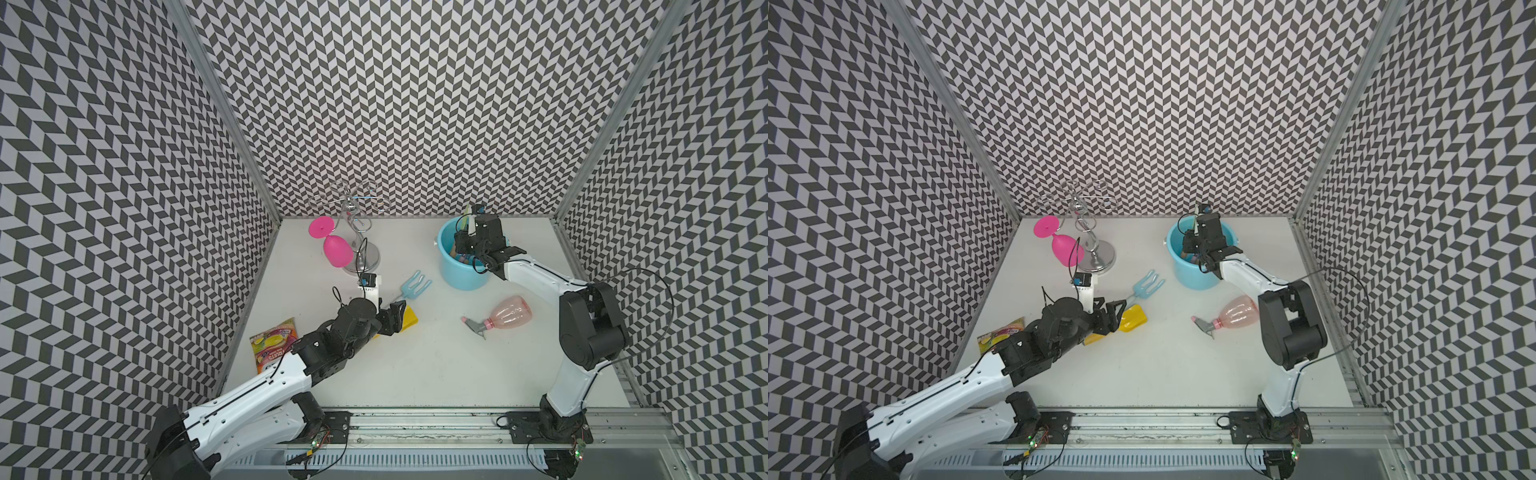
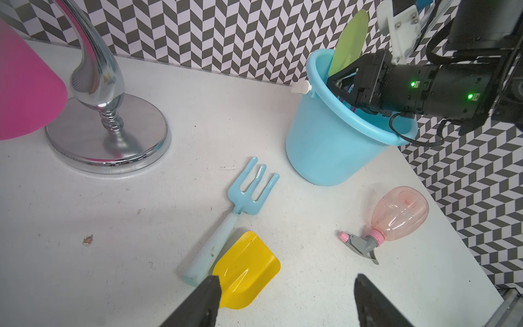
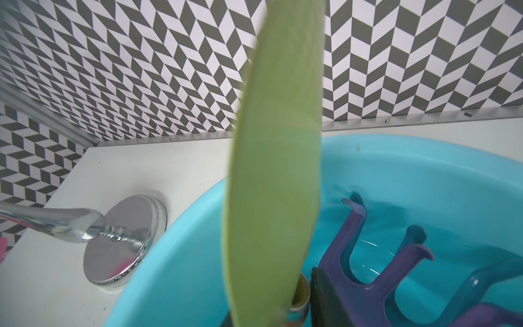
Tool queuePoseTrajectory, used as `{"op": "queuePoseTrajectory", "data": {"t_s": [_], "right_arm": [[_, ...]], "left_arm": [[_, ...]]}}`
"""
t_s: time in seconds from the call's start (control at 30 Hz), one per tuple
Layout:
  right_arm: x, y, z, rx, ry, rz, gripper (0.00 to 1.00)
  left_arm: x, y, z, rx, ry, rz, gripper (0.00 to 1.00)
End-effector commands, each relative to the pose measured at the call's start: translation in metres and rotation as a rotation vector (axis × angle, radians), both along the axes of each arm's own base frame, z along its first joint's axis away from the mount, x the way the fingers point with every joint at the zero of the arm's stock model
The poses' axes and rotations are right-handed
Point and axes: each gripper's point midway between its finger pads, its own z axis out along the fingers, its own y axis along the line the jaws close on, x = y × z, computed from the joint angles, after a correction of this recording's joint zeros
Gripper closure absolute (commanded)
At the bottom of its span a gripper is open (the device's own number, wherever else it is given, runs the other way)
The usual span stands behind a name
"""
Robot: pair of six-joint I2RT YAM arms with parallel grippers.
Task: Organize the gardening tools
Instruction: Place the gardening tool in the container.
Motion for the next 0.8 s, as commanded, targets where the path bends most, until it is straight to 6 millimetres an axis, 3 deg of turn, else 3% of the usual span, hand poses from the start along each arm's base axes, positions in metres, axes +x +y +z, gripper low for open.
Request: {"op": "queuePoseTrajectory", "data": {"t_s": [0.0, 0.27, 0.77], "right_arm": [[0.008, 0.001, 0.033, 0.035, -0.069, -0.004, 0.59], [0.0, -0.004, 0.07, 0.047, -0.123, -0.011, 0.54], [-0.036, -0.015, 0.14, 0.095, -0.249, -0.007, 0.53]], "left_arm": [[0.001, 0.0, -0.002, -0.01, 0.006, 0.001, 0.24], [0.003, 0.002, -0.002, -0.009, 0.004, 0.006, 0.24], [0.01, -0.003, -0.005, -0.008, 0.018, -0.004, 0.23]]}}
